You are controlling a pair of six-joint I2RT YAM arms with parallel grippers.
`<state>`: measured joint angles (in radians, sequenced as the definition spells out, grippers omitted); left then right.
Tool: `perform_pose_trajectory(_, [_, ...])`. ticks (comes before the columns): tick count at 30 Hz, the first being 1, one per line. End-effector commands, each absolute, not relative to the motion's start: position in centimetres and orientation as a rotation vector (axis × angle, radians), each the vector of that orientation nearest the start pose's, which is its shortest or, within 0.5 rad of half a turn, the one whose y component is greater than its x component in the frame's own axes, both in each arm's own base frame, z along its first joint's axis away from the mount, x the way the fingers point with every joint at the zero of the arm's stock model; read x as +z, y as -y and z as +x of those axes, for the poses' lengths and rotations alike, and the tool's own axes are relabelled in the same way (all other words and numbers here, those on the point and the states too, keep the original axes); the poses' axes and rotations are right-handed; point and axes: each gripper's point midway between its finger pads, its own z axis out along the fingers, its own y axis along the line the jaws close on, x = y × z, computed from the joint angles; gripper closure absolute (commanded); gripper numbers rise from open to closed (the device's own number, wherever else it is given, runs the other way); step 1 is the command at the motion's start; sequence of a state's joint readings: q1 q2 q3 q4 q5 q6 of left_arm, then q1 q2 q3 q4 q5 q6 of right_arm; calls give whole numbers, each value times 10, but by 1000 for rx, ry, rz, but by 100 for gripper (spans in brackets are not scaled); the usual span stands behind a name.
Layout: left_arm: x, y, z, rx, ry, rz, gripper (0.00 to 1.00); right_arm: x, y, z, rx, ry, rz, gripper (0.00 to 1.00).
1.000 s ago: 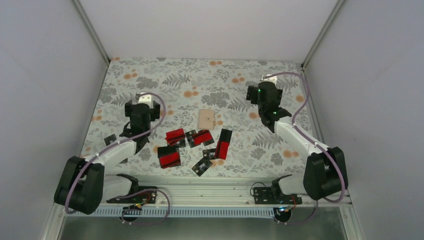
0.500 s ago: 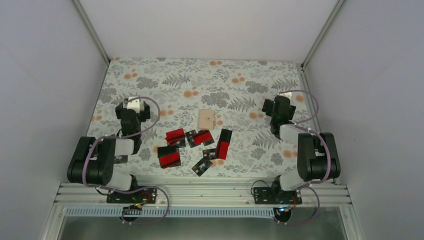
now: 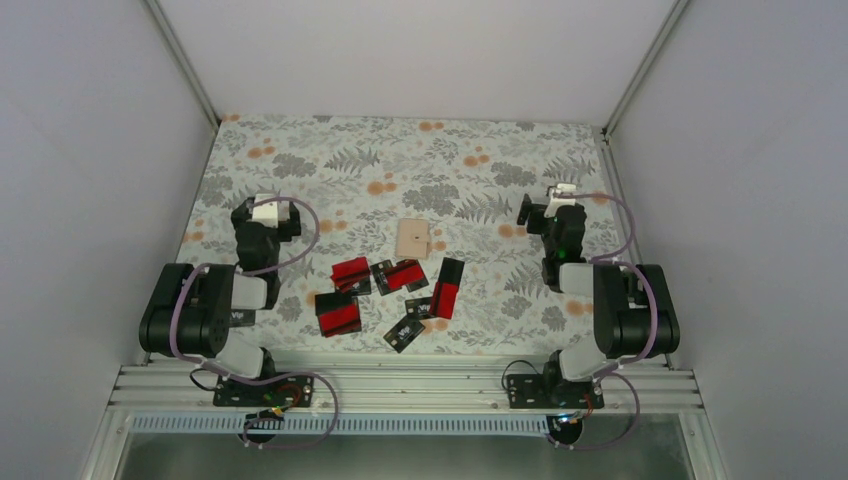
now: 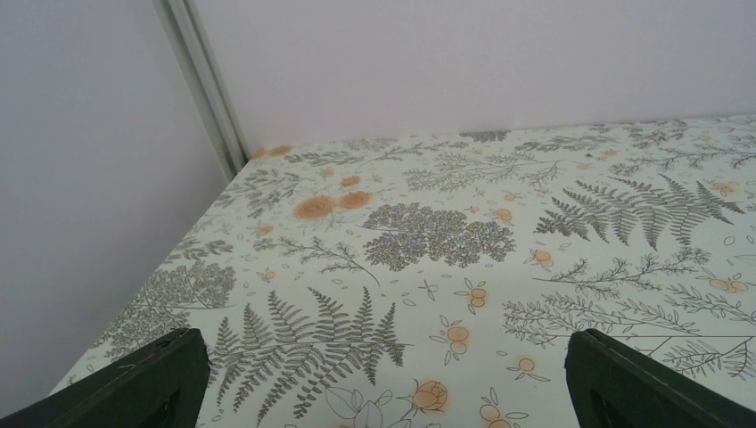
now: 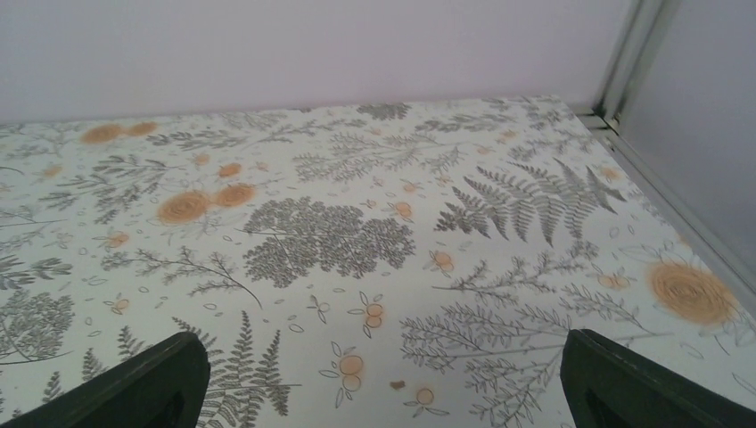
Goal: Put the credit cards into the card holder
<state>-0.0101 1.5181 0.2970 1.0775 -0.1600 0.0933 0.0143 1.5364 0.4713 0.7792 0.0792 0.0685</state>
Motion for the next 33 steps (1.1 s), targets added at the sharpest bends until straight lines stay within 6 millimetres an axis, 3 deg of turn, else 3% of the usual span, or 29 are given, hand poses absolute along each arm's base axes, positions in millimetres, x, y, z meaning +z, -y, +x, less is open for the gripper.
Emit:
perform_pose_trajectory(1, [143,-20,387,167,-1662,-23,0,141,2,421,-3,-1771,40,0])
perform_pose_trajectory(10, [143,-21,386,170,-1657,-29,0,144,-5,411,32,-1735,-7,0])
perform_pose_trajectory(14, [143,-20,386,167,-1657,-28,0,144,-11,391,64,-1658,-61,0])
perform_pose_trajectory(33, [144,-21,386,167,-1656,-29,0,145,-11,393,82,-1668,-72,0])
